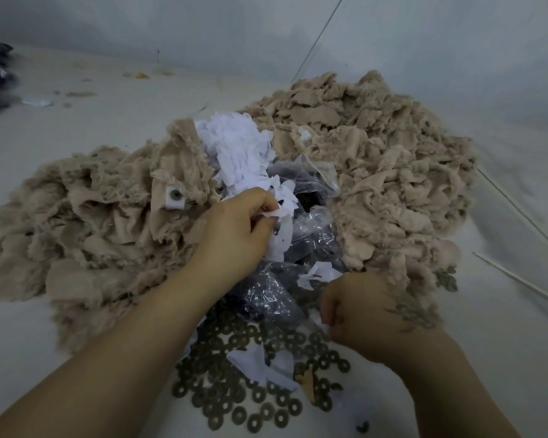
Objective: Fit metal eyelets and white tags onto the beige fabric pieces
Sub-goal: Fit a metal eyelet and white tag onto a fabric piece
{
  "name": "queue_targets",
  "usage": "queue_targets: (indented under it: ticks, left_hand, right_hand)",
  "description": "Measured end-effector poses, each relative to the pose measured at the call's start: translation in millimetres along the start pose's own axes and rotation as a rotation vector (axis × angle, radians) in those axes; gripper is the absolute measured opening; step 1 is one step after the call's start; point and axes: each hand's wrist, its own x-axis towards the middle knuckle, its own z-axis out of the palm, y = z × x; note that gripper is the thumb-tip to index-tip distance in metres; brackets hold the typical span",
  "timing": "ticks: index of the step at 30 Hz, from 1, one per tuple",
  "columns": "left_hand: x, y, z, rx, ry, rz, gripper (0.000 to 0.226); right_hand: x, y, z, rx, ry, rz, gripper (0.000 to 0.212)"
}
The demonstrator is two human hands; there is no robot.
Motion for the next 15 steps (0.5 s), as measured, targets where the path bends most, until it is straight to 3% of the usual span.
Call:
queue_targets:
  ticks: [4, 7, 11, 13, 15]
  left_hand:
    - [0.4, -0.4, -1.4, -0.035, 0.066, -0.070, 0.019]
    - [0.7, 5.6, -4.4, -0.248, 0.048, -0.152, 0.024]
    - [-0.7, 13.3, -3.4, -0.516, -0.027, -0.241, 0.016]
    - [-2.7, 15.5, -0.6, -0.569, -0.052, -0.260, 0.015]
    - [-4.6, 16.8, 2.4, -0.574, -0.056, -0.265, 0.014]
  right_hand:
    - [-14.7, 1.4, -7.6, 0.242, -0.060, -0.102, 0.015]
    - [-18.1, -7.2, -10.2, 0.461, -0.159, -0.206, 0.013]
    - [8.0, -9.0, -7.5, 0.596, 0.344, 0.057, 0.021]
    - [20.5, -12.6, -5.5, 0.844, 0.376, 0.059, 0.038]
    - [30.2, -17.7, -0.1, 1.069, 0.312, -0.021, 0.039]
